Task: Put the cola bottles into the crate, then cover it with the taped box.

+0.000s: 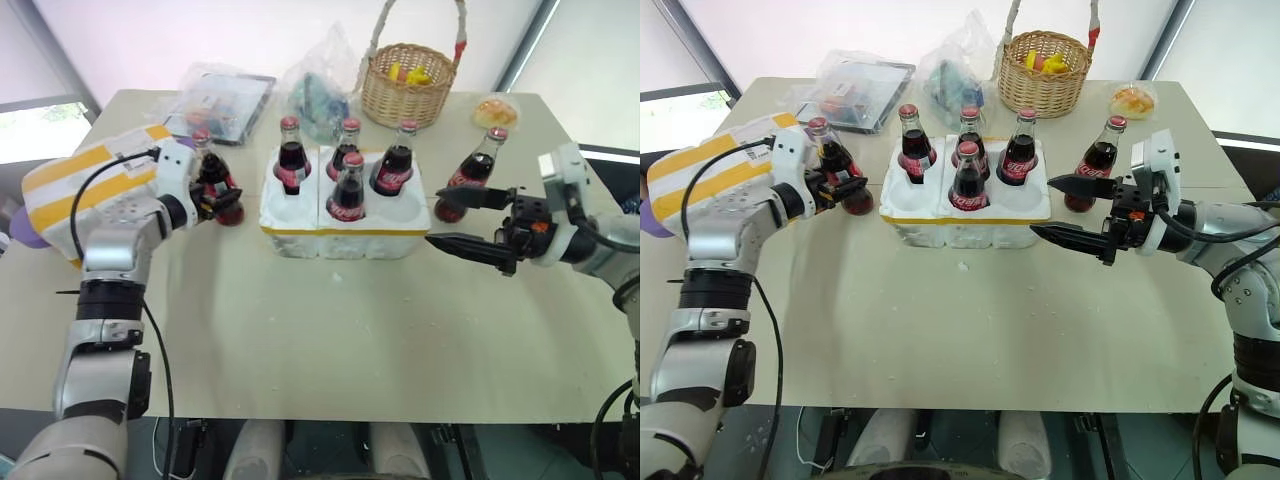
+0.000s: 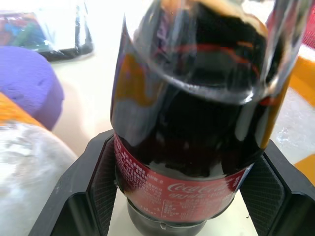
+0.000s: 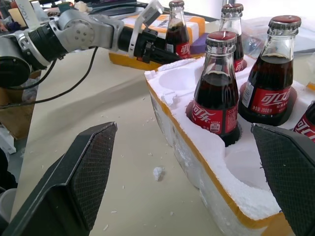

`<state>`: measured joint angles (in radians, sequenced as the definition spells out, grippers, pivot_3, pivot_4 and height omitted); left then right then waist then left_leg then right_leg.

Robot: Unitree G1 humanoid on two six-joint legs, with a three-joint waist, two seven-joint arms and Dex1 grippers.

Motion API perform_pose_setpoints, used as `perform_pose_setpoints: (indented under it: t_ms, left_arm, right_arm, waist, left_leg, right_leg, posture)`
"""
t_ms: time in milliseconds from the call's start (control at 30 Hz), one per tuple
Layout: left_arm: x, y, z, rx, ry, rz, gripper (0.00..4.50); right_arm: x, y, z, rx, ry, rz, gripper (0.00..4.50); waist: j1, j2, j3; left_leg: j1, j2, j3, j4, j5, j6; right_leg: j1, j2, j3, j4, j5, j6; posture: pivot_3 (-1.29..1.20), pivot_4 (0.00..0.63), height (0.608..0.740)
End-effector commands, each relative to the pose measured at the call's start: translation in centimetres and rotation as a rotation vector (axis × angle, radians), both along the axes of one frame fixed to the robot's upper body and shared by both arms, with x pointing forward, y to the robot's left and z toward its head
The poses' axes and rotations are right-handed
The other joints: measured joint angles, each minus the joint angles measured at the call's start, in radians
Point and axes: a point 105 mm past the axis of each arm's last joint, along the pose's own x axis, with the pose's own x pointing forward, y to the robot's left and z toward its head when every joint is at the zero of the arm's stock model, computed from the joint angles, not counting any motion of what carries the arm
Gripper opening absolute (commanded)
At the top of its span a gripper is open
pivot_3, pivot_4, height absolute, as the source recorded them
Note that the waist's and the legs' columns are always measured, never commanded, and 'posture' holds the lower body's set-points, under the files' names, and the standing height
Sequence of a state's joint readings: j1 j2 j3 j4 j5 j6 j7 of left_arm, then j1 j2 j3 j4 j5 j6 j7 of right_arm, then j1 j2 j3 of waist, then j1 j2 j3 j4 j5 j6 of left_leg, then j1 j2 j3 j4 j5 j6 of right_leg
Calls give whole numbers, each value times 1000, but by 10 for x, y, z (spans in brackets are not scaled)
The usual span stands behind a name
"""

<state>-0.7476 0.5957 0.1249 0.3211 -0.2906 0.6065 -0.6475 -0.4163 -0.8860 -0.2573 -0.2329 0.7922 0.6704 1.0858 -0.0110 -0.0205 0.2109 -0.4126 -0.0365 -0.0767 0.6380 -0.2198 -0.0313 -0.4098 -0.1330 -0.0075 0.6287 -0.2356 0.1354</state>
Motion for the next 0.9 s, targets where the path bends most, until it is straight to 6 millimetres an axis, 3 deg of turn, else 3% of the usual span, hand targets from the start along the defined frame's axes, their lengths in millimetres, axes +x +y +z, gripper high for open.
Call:
perform_pose_setpoints:
  t_ms: [33, 200, 333, 500, 700, 900]
  left_arm:
    - [-17, 8, 60, -2, -166, -47, 2797]
    - [-57, 7, 102, 10, -194, -213, 2797]
    - [-92, -12, 131, 9, -213, -411, 2797]
    - [-114, -39, 152, -41, -225, -597, 2797]
    - [-117, -72, 143, -55, -207, -731, 2797]
    - [-92, -89, 111, -5, -179, -697, 2797]
  right_arm:
    - [-5, 4, 20, 3, -82, 23, 4500]
    - [-8, 5, 23, -7, -93, 33, 4500]
    - [-8, 5, 23, -13, -99, 34, 4500]
    - [-7, 7, 25, -11, -106, 39, 4500]
    - [-7, 6, 27, -20, -107, 34, 4500]
    - [-9, 6, 30, -22, -109, 23, 4500]
  waist:
    - [-3, 0, 0]
    - [-4, -1, 1]
    - [0, -1, 1]
    - [0, -2, 1]
    - [-4, -2, 1]
    - [-4, -2, 2]
  left_leg:
    - [0, 0, 0, 0, 0, 0]
    - [-1, 0, 0, -1, 0, 0]
    - [-2, 0, 0, -2, 0, 0]
    - [-3, 0, -1, 1, 0, 0]
    - [-2, 0, 0, 1, 0, 0]
    - [-2, 0, 0, 1, 0, 0]
  right_leg:
    - [0, 0, 0, 0, 0, 0]
    - [-2, 0, 0, 0, 0, 0]
    - [-2, 0, 0, -1, 0, 0]
    - [-2, 0, 0, 0, 0, 0]
    - [-2, 0, 0, 0, 0, 0]
    - [-2, 0, 0, 1, 0, 0]
  posture:
    - [0, 150, 737]
    - [0, 150, 737]
    - [0, 150, 737]
    - [0, 150, 737]
    - [0, 150, 737]
    - [0, 150, 737]
